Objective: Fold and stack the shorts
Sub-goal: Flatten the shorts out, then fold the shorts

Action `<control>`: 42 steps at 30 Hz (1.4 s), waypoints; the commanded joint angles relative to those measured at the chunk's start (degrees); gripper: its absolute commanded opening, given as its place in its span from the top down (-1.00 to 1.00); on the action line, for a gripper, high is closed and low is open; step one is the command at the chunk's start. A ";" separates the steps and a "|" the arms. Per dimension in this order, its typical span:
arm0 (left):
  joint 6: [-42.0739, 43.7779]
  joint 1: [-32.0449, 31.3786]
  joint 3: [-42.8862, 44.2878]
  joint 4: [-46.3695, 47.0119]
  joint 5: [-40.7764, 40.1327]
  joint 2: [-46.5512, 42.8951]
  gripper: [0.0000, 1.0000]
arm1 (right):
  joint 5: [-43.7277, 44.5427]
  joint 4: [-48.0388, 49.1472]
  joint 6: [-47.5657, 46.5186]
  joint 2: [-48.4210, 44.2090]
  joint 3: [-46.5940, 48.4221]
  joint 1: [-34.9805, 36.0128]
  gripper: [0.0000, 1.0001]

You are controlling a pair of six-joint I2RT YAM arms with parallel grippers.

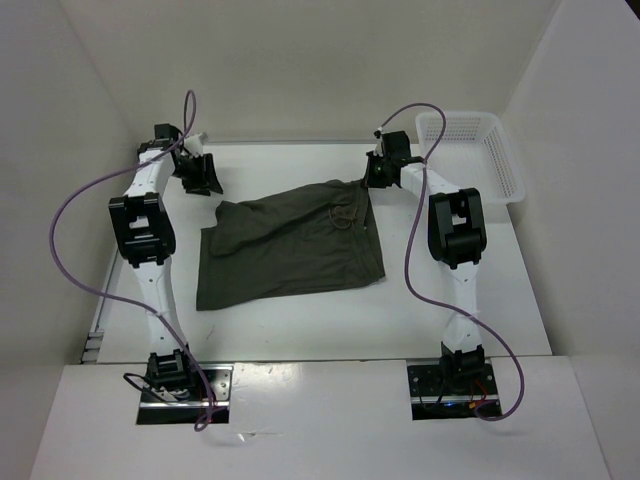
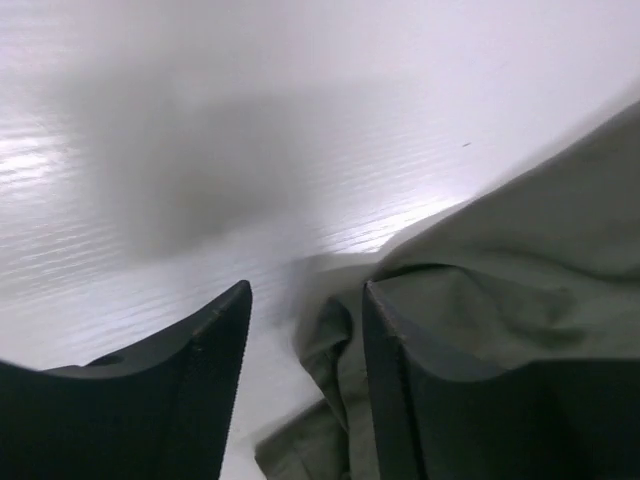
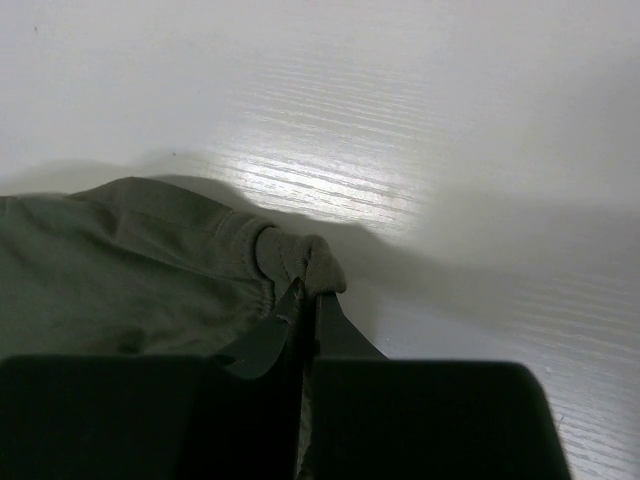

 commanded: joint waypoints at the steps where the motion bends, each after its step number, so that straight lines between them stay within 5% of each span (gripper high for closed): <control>1: 0.25 -1.55 2.68 -2.14 0.72 2.03 -0.15 | -0.61 -0.32 -1.24 -4.34 -0.58 0.58 1.00; 8: 0.25 -4.64 -0.03 -3.19 -3.15 3.09 -0.11 | -0.61 -0.84 -1.24 -4.34 -0.58 0.58 1.00; 12: 0.25 -5.16 -0.66 -5.12 -1.40 3.61 0.34 | -0.61 -0.84 -1.24 -4.34 -0.06 0.58 1.00; 13: 0.25 -5.16 -0.14 -5.13 -0.87 3.61 0.62 | -1.21 -0.84 -1.24 -4.34 -0.05 0.58 1.00; 16: 0.25 -5.16 2.66 -5.74 -0.86 3.09 0.87 | -1.22 -0.84 -1.24 -4.95 -0.05 0.58 1.00; 24: 0.25 -5.16 21.72 -5.74 -12.37 -4.19 0.95 | -4.64 -0.84 -0.71 -10.84 0.56 -0.65 1.00; 27: 0.25 -5.16 22.81 -6.27 -13.87 -8.76 0.98 | -6.57 -0.84 -0.19 -13.56 -0.05 -0.65 1.00; 31: 0.25 -6.21 7.48 -3.82 -13.42 -17.55 0.92 | -8.60 1.26 -0.19 -16.82 -5.04 1.36 1.00; 36: 0.25 -8.23 -29.65 4.09 -15.97 -32.75 0.81 | -8.35 3.28 -3.69 -22.87 -13.31 4.79 1.00; 42: 0.25 -8.33 -52.13 6.30 -17.56 -39.10 0.62 | -7.20 6.98 -4.84 -26.93 -27.02 6.55 1.00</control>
